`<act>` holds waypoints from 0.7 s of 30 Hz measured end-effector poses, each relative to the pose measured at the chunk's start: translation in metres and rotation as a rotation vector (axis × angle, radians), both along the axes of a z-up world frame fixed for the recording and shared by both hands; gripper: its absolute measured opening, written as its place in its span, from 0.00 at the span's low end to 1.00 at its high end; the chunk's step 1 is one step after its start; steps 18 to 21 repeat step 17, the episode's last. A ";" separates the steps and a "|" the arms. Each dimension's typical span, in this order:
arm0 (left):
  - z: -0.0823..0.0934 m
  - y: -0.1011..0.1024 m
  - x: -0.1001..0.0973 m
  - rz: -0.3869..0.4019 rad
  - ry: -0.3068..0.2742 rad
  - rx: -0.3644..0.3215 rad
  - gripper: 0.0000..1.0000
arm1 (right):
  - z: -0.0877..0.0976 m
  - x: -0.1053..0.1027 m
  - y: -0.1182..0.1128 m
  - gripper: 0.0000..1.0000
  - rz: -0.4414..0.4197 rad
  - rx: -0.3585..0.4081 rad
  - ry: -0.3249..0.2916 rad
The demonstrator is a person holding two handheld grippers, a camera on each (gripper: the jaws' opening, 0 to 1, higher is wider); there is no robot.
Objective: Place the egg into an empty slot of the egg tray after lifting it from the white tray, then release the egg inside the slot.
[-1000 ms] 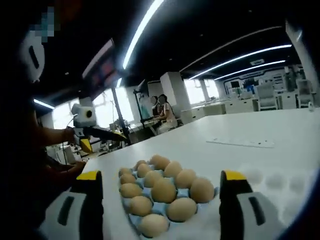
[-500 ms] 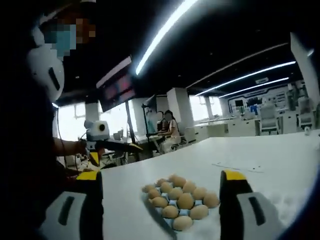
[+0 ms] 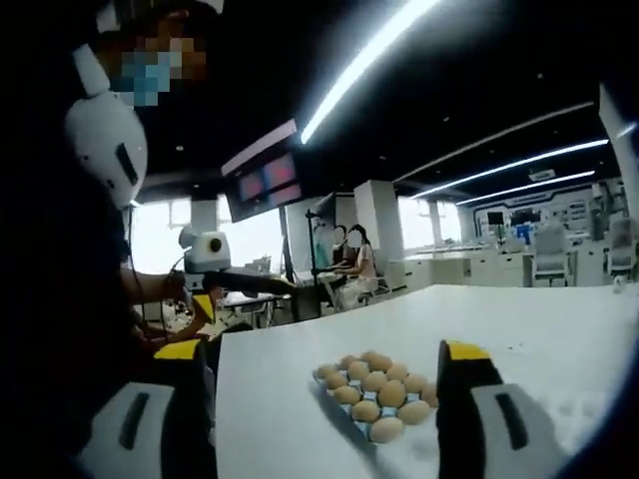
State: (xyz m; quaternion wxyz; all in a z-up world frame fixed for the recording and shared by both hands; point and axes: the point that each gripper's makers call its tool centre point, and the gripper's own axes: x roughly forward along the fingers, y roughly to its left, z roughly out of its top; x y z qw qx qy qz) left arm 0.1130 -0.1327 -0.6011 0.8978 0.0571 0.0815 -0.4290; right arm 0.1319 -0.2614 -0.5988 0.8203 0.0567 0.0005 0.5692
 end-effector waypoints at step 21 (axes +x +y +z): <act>0.000 -0.041 -0.024 -0.022 0.007 0.000 0.92 | -0.004 -0.028 -0.032 0.97 0.059 -0.027 -0.014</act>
